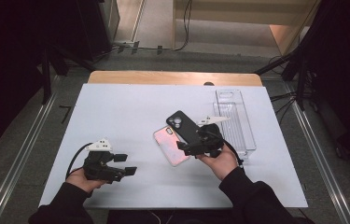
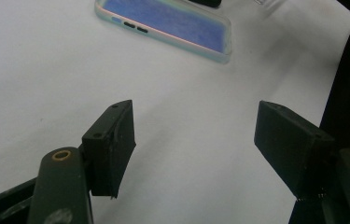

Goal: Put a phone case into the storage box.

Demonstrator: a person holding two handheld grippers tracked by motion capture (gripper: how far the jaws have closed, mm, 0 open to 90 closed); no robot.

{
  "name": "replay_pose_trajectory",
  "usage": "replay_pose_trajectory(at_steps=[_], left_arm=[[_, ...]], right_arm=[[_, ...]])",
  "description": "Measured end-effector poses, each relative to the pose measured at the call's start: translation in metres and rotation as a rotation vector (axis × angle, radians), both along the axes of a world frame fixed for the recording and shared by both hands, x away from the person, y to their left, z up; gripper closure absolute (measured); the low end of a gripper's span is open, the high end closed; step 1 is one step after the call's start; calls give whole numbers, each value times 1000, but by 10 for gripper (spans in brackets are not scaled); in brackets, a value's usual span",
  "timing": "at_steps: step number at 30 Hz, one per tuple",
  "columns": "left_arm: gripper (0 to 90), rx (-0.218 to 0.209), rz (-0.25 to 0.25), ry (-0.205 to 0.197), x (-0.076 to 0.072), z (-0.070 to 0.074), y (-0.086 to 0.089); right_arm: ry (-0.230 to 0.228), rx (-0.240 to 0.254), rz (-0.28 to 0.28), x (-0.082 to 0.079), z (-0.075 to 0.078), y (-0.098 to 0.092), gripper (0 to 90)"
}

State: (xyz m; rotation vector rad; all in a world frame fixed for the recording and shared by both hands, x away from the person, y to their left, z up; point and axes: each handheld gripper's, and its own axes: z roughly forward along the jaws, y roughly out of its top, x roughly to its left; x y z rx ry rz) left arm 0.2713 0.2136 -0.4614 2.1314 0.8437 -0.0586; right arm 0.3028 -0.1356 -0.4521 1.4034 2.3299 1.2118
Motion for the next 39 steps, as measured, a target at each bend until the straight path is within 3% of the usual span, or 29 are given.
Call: replay_pose_trajectory(at_steps=[11, 20, 29, 34, 39], left_arm=[[295, 0, 1, 1, 0, 0, 1], [295, -3, 1, 0, 0, 0, 1], [295, -5, 3, 1, 1, 0, 1], [295, -7, 2, 0, 0, 0, 2], [295, -10, 4, 1, 0, 0, 2]], right_arm=[[10, 8, -11, 10, -5, 19, 0], [7, -28, -11, 17, -9, 36, 0], [16, -4, -18, 25, -9, 55, 0], [13, 17, -40, 26, -11, 58, 31], [10, 1, -49, 26, -15, 58, 32]])
